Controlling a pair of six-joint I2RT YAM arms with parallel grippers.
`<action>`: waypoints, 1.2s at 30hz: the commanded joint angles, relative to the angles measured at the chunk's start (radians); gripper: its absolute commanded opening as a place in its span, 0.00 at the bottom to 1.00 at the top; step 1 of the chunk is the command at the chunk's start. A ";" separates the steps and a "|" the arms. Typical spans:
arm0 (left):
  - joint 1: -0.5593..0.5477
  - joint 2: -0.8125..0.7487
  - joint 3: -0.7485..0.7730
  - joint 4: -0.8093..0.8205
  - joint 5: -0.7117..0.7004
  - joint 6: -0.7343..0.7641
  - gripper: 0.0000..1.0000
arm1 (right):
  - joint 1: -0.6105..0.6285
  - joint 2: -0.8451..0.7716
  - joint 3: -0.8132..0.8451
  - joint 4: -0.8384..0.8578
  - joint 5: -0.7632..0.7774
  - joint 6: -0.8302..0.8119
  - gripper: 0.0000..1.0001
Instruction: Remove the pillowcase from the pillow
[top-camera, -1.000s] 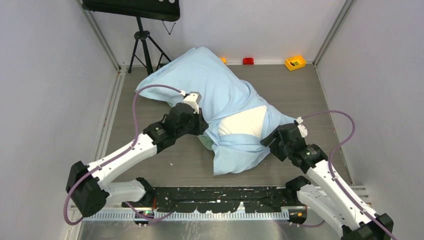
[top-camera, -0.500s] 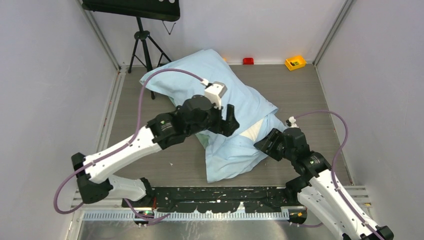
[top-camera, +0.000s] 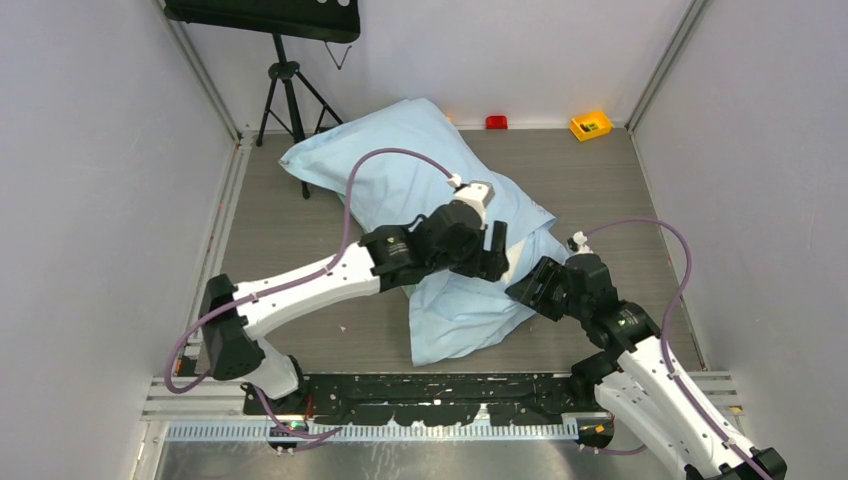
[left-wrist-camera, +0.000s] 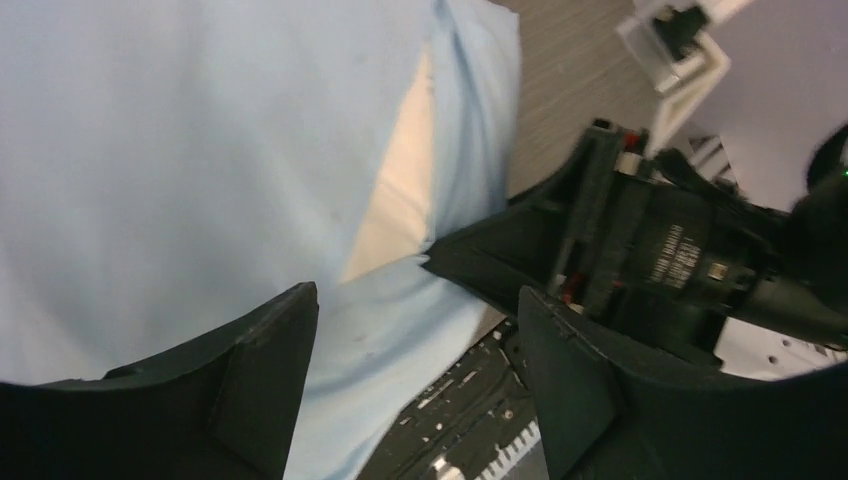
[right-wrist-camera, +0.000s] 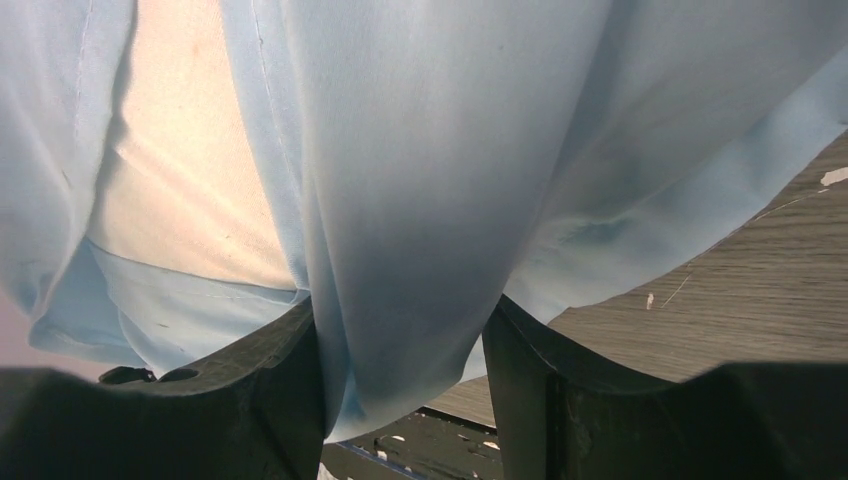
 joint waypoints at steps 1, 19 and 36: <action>-0.110 0.074 0.170 -0.098 -0.045 -0.006 0.74 | 0.002 0.002 0.022 0.002 -0.018 -0.024 0.58; 0.090 0.187 0.055 -0.005 -0.082 -0.256 0.74 | 0.001 -0.088 0.042 -0.099 0.015 -0.010 0.58; 0.199 0.333 0.063 -0.026 -0.175 -0.135 0.01 | 0.002 -0.104 0.000 -0.255 -0.009 0.013 0.29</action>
